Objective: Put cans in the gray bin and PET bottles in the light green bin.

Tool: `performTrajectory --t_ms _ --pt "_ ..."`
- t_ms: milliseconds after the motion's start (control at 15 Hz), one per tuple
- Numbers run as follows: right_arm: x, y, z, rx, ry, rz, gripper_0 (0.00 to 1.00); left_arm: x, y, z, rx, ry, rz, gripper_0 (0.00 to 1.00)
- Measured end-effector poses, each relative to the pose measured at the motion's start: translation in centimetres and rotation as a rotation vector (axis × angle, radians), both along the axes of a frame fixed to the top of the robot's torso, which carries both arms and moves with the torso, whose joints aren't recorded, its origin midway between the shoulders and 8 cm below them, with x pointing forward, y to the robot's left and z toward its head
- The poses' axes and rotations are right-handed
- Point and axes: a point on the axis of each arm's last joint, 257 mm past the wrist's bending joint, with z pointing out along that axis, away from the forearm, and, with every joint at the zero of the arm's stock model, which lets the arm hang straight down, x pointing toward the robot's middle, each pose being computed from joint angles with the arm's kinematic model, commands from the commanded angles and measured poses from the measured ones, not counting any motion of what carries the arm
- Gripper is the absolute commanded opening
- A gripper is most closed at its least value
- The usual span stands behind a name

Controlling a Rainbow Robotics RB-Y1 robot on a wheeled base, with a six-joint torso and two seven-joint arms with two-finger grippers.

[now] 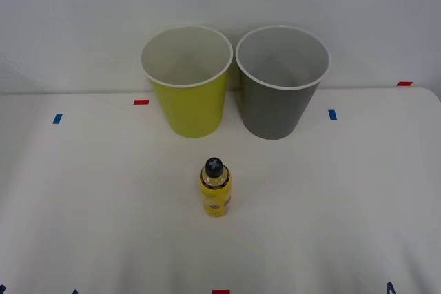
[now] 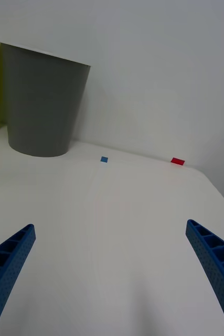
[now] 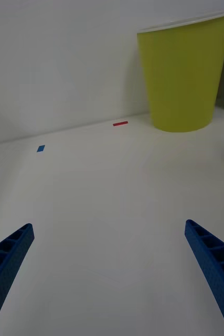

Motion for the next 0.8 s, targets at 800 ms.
performTrajectory --t_ms 800 --pt "0.0 0.0 0.0 0.0 0.0 0.0 1.0 0.0 0.0 0.0 0.0 0.0 0.0 1.0"
